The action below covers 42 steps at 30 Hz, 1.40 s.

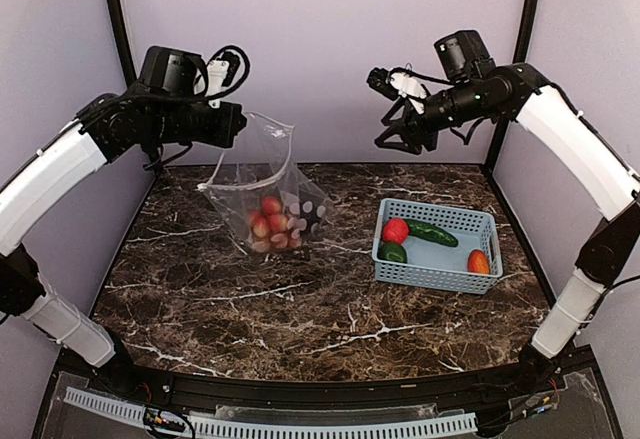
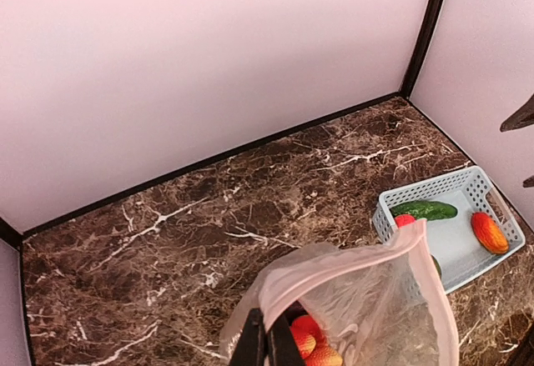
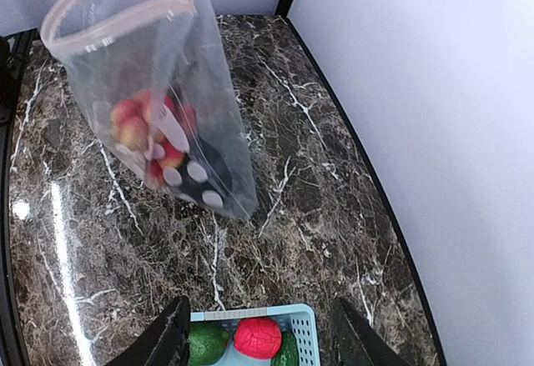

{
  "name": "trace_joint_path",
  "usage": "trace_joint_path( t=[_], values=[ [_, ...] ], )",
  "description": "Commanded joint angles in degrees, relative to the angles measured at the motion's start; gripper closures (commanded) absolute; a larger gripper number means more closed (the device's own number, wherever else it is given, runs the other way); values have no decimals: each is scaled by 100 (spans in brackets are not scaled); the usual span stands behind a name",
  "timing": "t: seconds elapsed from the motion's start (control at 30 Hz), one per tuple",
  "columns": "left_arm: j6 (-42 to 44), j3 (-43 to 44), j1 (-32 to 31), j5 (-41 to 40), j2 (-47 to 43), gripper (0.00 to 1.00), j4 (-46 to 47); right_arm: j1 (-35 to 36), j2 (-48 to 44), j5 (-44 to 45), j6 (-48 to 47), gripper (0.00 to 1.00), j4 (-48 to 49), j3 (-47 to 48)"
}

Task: Place the food in the zip-top bag and seal the zipper
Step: Place the fake fruit in the zipper food storage bag, then pick up the fake vegetable from the bin.

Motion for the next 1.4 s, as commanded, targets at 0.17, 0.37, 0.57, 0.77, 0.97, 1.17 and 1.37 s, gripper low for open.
trace_joint_path(
  t=[0.17,0.37,0.57,0.77,0.97,1.17,1.37],
  values=[
    [356,222,8,1592,452,99,-1362,-743,-199,-439,581,45,332,-855],
    [437,279,12,2054,774,99,-1275,-996,-207,-453,728,45,326,-1136],
    [1096,338,17,1868,1085,99,-1353,-1245,-363,-249,656,44,252,-1786],
    [1239,393,19,2588,1173,99,-929,-1459,-583,409,295,45,129,-2523],
    [923,-899,24,3071,634,99,462,-1865,-620,735,24,52,-146,-2945],
    [139,-2501,26,2953,-361,99,2333,-2019,-526,517,162,53,-184,-3081],
    [-41,-2808,21,2553,-677,99,2641,-2020,-2,58,245,52,-148,-3001]
  ],
)
